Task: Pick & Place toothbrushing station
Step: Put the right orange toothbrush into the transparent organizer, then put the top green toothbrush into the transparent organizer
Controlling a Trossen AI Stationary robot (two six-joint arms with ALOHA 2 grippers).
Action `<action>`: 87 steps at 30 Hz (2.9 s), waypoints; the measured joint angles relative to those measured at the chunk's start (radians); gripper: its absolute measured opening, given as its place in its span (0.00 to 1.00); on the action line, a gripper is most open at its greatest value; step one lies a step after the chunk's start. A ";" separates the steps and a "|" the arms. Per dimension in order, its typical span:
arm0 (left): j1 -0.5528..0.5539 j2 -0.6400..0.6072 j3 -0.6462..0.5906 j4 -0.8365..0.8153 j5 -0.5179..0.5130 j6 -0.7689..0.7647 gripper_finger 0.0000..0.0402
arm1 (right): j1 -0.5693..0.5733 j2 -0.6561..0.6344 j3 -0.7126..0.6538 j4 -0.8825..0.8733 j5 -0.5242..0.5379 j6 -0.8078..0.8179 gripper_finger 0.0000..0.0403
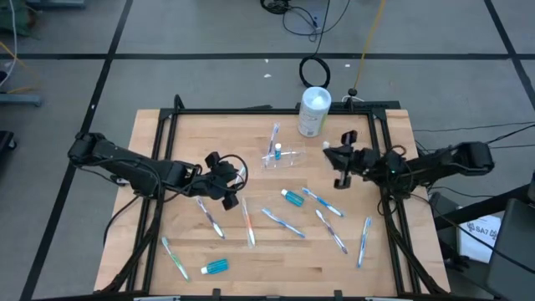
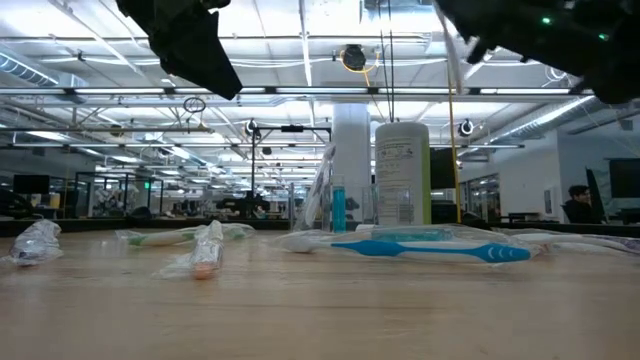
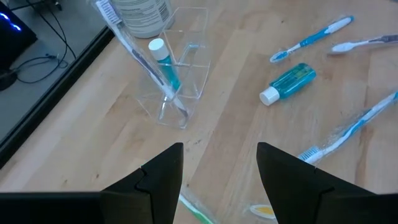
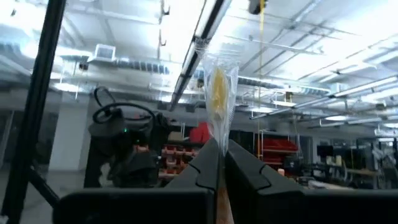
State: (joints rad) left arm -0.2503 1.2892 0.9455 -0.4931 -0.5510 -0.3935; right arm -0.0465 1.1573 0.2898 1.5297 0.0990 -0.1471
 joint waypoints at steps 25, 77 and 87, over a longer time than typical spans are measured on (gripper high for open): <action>0.001 0.000 0.000 0.001 -0.008 0.011 0.53 | -0.261 0.628 0.276 0.035 0.110 0.057 0.02; 0.016 0.000 0.000 0.034 0.045 -0.077 0.53 | -0.058 0.309 0.327 -0.820 0.182 0.123 0.42; 0.033 0.121 0.000 0.024 0.022 -0.266 0.53 | 0.017 0.186 0.327 -0.997 0.131 0.102 0.42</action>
State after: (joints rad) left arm -0.2174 1.4101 0.9459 -0.4687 -0.5287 -0.6592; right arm -0.0299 1.3435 0.6167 0.5329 0.2304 -0.0456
